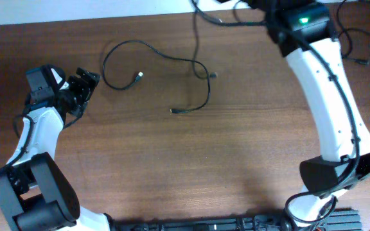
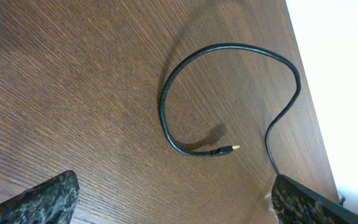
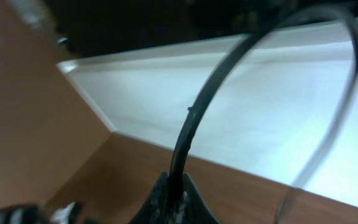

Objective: Untangle cables
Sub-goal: 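Drag the grasped cable with the right gripper to the upper right, then move the right gripper to the remaining center cable and grasp it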

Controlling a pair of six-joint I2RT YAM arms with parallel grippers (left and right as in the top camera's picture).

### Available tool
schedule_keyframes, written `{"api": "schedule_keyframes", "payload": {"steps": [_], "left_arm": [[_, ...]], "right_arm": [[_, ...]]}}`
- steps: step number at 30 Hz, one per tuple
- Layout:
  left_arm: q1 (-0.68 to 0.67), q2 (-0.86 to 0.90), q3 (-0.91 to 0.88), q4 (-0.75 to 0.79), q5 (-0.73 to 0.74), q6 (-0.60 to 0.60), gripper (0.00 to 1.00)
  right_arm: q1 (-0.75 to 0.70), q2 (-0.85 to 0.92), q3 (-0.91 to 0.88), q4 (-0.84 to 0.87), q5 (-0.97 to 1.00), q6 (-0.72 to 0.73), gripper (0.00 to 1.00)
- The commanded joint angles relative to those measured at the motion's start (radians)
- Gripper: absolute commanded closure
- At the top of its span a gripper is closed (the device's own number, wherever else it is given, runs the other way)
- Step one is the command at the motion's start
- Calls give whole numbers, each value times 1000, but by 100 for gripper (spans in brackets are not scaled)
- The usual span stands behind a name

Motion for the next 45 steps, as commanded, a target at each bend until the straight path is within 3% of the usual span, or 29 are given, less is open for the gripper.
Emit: {"api": "schedule_keyframes", "payload": {"steps": [1, 2, 4, 8, 10, 11, 14, 16, 22, 26, 29, 30, 31, 32, 35, 39, 41, 43, 45], "left_arm": [[0, 4, 1, 1, 7, 19, 1], [0, 4, 1, 1, 7, 19, 1], [0, 4, 1, 1, 7, 19, 1], [0, 4, 1, 1, 7, 19, 1], [0, 4, 1, 1, 7, 19, 1], [0, 4, 1, 1, 7, 19, 1], [0, 4, 1, 2, 7, 19, 1], [0, 4, 1, 1, 7, 19, 1], [0, 4, 1, 1, 7, 19, 1], [0, 4, 1, 1, 7, 19, 1], [0, 4, 1, 1, 7, 19, 1], [0, 4, 1, 1, 7, 19, 1], [0, 4, 1, 2, 7, 19, 1], [0, 4, 1, 1, 7, 19, 1], [0, 4, 1, 2, 7, 19, 1], [0, 4, 1, 2, 7, 19, 1], [0, 4, 1, 2, 7, 19, 1], [0, 4, 1, 1, 7, 19, 1], [0, 4, 1, 1, 7, 19, 1]], "right_arm": [[-98, -56, 9, -72, 190, -19, 96], [-152, -78, 9, -170, 369, -41, 96], [-226, -126, 9, -286, 504, -66, 96], [-443, -275, 9, -402, 522, -36, 96], [-544, -329, 9, -454, 476, 137, 96], [-607, -362, 9, -472, 475, 141, 96], [-691, -364, 8, -590, 750, 137, 96], [-719, -312, 5, -700, 903, 137, 96], [-865, -64, -23, -857, 889, 235, 96], [-931, 112, -24, -921, 647, 235, 96], [-931, 294, -24, -896, 591, 235, 96], [-931, 351, -24, -894, 591, 235, 91], [-930, 380, -24, -895, 590, 235, 34], [-932, 386, -24, -889, 586, 235, 6], [-934, 352, 2, -933, 580, 226, 1], [-912, 275, -6, -1194, 579, 222, 1], [-841, 274, -146, -1187, 536, 95, 5], [-794, 272, -215, -1183, 568, 92, 6], [-722, 129, -237, -1191, 587, 122, 2]]}}
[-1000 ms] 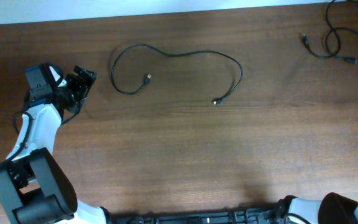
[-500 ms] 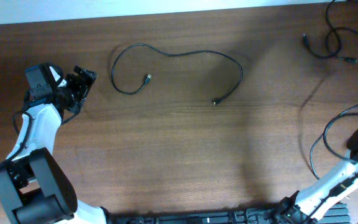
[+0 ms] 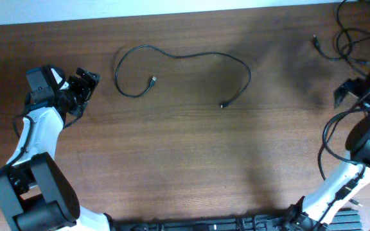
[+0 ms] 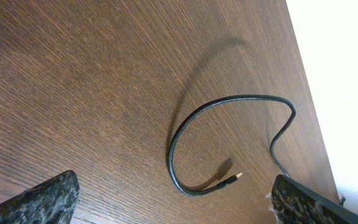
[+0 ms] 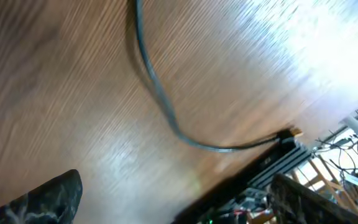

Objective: Untangle cables
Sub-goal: 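Move the right gripper to the remaining center cable and grasp it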

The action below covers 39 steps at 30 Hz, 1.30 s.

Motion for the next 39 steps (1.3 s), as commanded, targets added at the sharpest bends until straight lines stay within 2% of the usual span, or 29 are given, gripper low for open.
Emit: {"api": "schedule_keyframes", "payload": {"steps": [1, 2, 4, 5, 6, 7, 8, 9, 11, 12, 14, 16, 19, 20, 21, 25, 28, 29, 30, 31, 32, 33, 34, 37, 39], "left_arm": [[0, 4, 1, 1, 7, 19, 1], [0, 4, 1, 1, 7, 19, 1], [0, 4, 1, 1, 7, 19, 1], [0, 4, 1, 1, 7, 19, 1], [0, 4, 1, 1, 7, 19, 1], [0, 4, 1, 1, 7, 19, 1], [0, 4, 1, 2, 7, 19, 1], [0, 4, 1, 1, 7, 19, 1], [0, 4, 1, 1, 7, 19, 1], [0, 4, 1, 2, 7, 19, 1], [0, 4, 1, 1, 7, 19, 1], [0, 4, 1, 1, 7, 19, 1], [0, 4, 1, 1, 7, 19, 1], [0, 4, 1, 1, 7, 19, 1], [0, 4, 1, 2, 7, 19, 1], [0, 4, 1, 1, 7, 19, 1], [0, 4, 1, 2, 7, 19, 1], [0, 4, 1, 2, 7, 19, 1], [0, 4, 1, 1, 7, 19, 1], [0, 4, 1, 1, 7, 19, 1], [0, 4, 1, 1, 7, 19, 1], [0, 4, 1, 2, 7, 19, 1], [0, 4, 1, 1, 7, 19, 1], [0, 4, 1, 1, 7, 19, 1], [0, 4, 1, 1, 7, 19, 1]], "right_arm": [[79, -283, -32, -5, 28, 8, 1], [118, -480, -103, 31, 27, 8, 1], [159, -681, -264, 105, 24, 8, 1], [179, -817, -427, 167, 24, 8, 1], [181, -930, -600, 205, 25, 99, 1], [180, -1004, -752, 235, 45, 296, 1], [180, -1041, -866, 269, 50, 508, 11], [180, -1048, -934, 311, 42, 627, 20], [180, -1021, -1072, 462, 35, 893, 19], [180, -997, -1130, 499, 35, 1070, 16], [180, -949, -1218, 552, 39, 1404, 15], [180, -897, -1256, 619, 76, 1407, 22], [179, -800, -1257, 645, 153, 1460, 23], [177, -779, -1257, 668, 185, 1460, 23], [140, -757, -1257, 686, 202, 1458, 28], [-56, -689, -1257, 798, 113, 1204, 36], [-69, -583, -1257, 802, 105, 1204, 44], [-69, -527, -1257, 802, 105, 1204, 51], [-69, -472, -1257, 822, 118, 1180, 78], [-69, -447, -1257, 866, 118, 1122, 96], [-69, -443, -1257, 914, 119, 1066, 96], [-69, -444, -1229, 978, 137, 948, 96], [-69, -443, -1123, 995, 210, 788, 96], [-69, -443, -976, 1056, 328, 590, 96], [-69, -443, -893, 1227, 325, 384, 96]]}}
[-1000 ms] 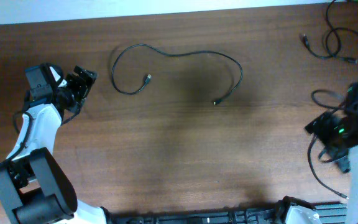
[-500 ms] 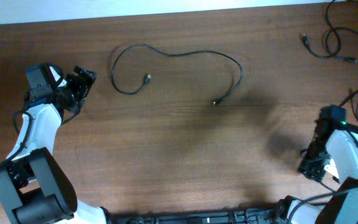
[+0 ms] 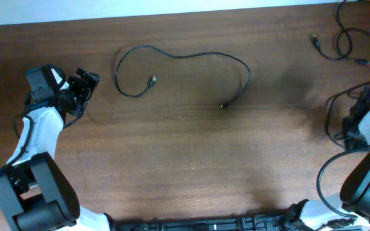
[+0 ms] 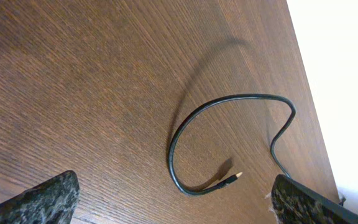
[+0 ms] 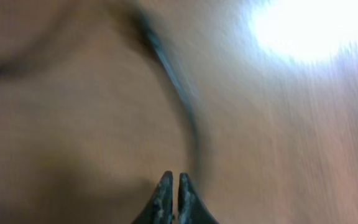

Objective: Untangle cables
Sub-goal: 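Move the right gripper to the remaining center cable and grasp it, then pull the cable with the right gripper to the upper right corner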

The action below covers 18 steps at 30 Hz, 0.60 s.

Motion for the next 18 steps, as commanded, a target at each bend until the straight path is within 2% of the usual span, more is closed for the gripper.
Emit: {"api": "schedule_keyframes", "payload": {"steps": [1, 2, 3, 5, 6, 8, 12, 13, 15, 17, 18], "left_arm": [[0, 2, 1, 1, 7, 19, 1], [0, 2, 1, 1, 7, 19, 1], [0, 2, 1, 1, 7, 19, 1], [0, 2, 1, 1, 7, 19, 1], [0, 2, 1, 1, 7, 19, 1], [0, 2, 1, 1, 7, 19, 1], [0, 2, 1, 1, 7, 19, 1], [0, 2, 1, 1, 7, 19, 1], [0, 2, 1, 1, 7, 19, 1], [0, 2, 1, 1, 7, 19, 1], [0, 2, 1, 1, 7, 19, 1]], "right_arm": [[-1, 0, 83, 167, 34, -301, 96], [-1, 0, 83, 227, 35, -320, 96], [-1, 0, 84, 282, 17, -327, 86], [26, -15, 116, 277, -270, -556, 37], [62, -25, 125, 273, -419, -656, 19], [201, -32, 126, 274, -605, -793, 13], [562, -31, 126, 314, -647, -937, 10], [664, -27, 126, 359, -629, -981, 10], [791, 3, 126, 446, -469, -965, 9], [819, 66, 126, 481, -346, -995, 1], [811, 111, 126, 503, -330, -1030, 0]]}}
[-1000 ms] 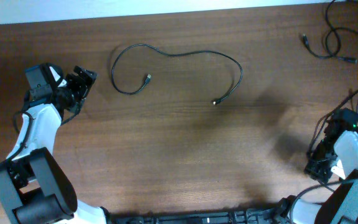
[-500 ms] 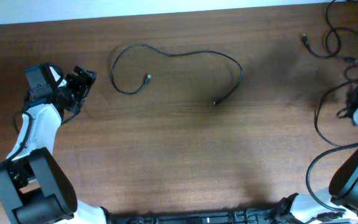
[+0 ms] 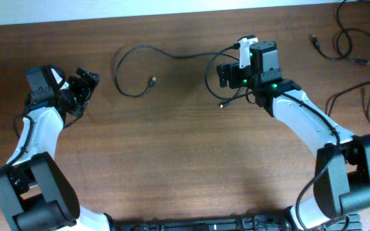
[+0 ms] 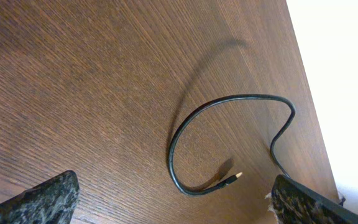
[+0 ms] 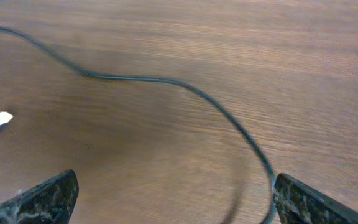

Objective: Untangle cables
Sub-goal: 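Pull the cable with the right gripper to the upper right corner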

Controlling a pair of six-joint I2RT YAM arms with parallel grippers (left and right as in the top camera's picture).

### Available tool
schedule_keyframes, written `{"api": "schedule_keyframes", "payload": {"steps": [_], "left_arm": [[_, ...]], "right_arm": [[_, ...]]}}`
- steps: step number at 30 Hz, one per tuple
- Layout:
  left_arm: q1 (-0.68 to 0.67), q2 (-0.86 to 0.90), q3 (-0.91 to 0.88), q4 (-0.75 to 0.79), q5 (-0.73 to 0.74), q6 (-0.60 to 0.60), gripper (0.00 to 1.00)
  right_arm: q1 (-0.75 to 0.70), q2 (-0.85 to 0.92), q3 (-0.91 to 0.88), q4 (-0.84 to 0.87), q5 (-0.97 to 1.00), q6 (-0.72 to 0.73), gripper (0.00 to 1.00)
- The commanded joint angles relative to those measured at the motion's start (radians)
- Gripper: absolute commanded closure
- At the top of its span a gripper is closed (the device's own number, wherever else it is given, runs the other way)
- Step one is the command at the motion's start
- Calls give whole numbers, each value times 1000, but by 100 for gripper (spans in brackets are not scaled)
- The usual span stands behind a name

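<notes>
A long black cable (image 3: 172, 55) lies across the middle of the wooden table, apart from the others. Its left end curls into a loop with a gold-tipped plug (image 3: 153, 80), and the left wrist view shows that plug (image 4: 235, 177) too. My left gripper (image 3: 85, 81) stands open to the left of the loop, holding nothing (image 4: 173, 208). My right gripper (image 3: 226, 72) hovers open over the cable's right end, near its other plug (image 3: 222, 104). In the right wrist view the cable (image 5: 166, 81) runs across above the open fingers (image 5: 42, 199).
A second black cable (image 3: 339, 40) lies coiled in the back right corner. Another cable (image 3: 349, 97) lies at the right edge. The table's white back edge (image 3: 108, 16) runs behind the long cable. A dark rail (image 3: 204, 224) lines the front.
My right gripper was shut at the table's far right edge; now it is open over the right end of the middle cable, whose right bend has changed shape. The left arm has not moved.
First my right gripper was shut on a cable raised at the table's back, with cables crossing in the middle. Then one cable lay alone in the middle, another at the back right corner. The right arm stood at the far right, and now over the middle cable.
</notes>
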Motion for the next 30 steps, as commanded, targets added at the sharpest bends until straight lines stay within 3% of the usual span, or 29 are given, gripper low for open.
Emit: {"api": "schedule_keyframes", "payload": {"steps": [1, 5, 7, 10, 11, 12, 13, 15, 18, 22, 27, 30], "left_arm": [[0, 2, 1, 1, 7, 19, 1], [0, 2, 1, 1, 7, 19, 1], [0, 2, 1, 1, 7, 19, 1], [0, 2, 1, 1, 7, 19, 1], [0, 2, 1, 1, 7, 19, 1], [0, 2, 1, 1, 7, 19, 1], [0, 2, 1, 1, 7, 19, 1], [0, 2, 1, 1, 7, 19, 1], [0, 2, 1, 1, 7, 19, 1], [0, 2, 1, 1, 7, 19, 1], [0, 2, 1, 1, 7, 19, 1], [0, 2, 1, 1, 7, 19, 1]], "right_arm": [[-27, 120, 12, 58, 136, -89, 1], [-91, 197, 12, 191, 118, -88, 3], [-97, 226, 12, 193, 13, -88, 21], [-97, 266, 12, 183, 1, -89, 24], [-97, 270, 12, 187, -7, -119, 52], [-98, 266, 15, 203, 0, -117, 86], [-104, 251, 37, 202, 38, -80, 96], [-134, 159, 117, 99, 189, 22, 96], [-283, 13, 294, -125, 256, 28, 96], [-509, -22, 455, -408, 127, 0, 96], [-412, -23, 455, -687, -56, -63, 96], [-257, -59, 455, -689, -18, -167, 96]]}}
